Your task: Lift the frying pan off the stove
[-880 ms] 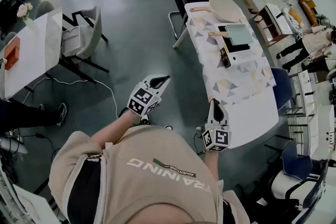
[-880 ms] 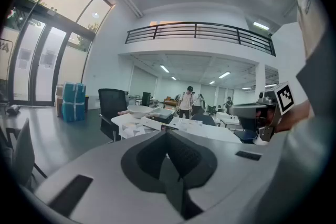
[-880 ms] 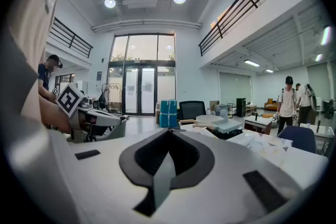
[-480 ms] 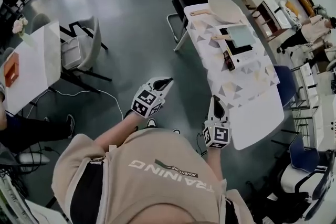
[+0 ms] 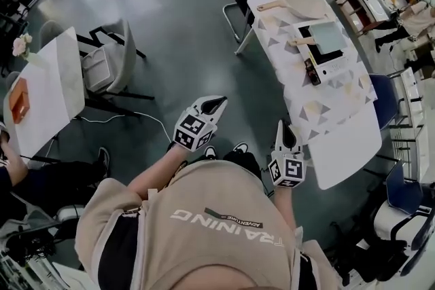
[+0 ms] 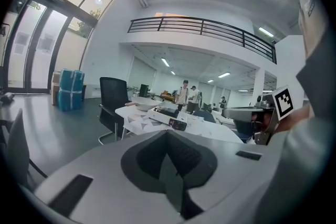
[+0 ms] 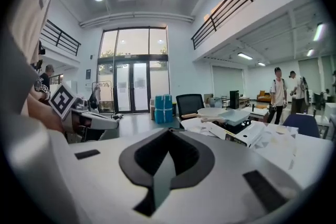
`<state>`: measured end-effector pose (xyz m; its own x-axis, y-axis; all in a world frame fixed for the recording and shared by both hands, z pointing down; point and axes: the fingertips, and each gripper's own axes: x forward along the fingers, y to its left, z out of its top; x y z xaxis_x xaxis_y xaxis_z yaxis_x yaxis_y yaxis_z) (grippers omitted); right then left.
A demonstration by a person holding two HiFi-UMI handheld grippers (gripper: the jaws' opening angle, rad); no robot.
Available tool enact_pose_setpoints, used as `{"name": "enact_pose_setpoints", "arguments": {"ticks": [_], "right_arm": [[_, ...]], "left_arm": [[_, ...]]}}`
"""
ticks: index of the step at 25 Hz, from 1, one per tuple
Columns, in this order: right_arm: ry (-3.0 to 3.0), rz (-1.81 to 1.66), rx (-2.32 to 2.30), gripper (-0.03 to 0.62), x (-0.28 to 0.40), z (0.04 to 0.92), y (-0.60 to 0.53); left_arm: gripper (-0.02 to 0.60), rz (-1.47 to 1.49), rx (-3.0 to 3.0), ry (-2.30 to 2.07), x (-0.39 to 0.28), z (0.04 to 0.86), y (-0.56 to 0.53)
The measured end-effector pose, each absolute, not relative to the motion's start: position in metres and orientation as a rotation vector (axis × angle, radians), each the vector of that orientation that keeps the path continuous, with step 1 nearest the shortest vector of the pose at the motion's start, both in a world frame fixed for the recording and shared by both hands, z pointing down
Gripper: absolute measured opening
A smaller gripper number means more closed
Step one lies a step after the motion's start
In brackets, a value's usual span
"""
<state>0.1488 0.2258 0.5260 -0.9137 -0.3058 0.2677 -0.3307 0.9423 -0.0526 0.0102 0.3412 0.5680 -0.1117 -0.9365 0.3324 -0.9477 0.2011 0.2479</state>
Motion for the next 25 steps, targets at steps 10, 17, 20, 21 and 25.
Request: {"name": "enact_pose_setpoints", "arguments": {"ticks": [10,17,20,21,25], "right_arm": [[-2.791,0.216,0.377,-0.002,0.097,0.566,0.180],[-2.822,0.187,0.335,-0.002,0.030,0.568,0.103],[-2.831,0.134,0.360,-0.002,0.008,0.566,0.067],[-2.834,0.128,0.368,-0.002,0.003,0.566,0.056],[-2.847,0.151,0.423,-0.002,-0.008,0.567,0.015]], "left_arm": [[0.005,0.049,1.738,-1.995,-0.029,0.593,0.284],[0.004,0.090,1.718,-1.996,-0.087,0.582,0.210],[0.005,0.128,1.763,-1.979,-0.101,0.571,0.170],[0.005,0.136,1.783,-1.974,-0.104,0.567,0.157],[0.005,0.180,1.871,-1.935,-0.108,0.564,0.105]]}}
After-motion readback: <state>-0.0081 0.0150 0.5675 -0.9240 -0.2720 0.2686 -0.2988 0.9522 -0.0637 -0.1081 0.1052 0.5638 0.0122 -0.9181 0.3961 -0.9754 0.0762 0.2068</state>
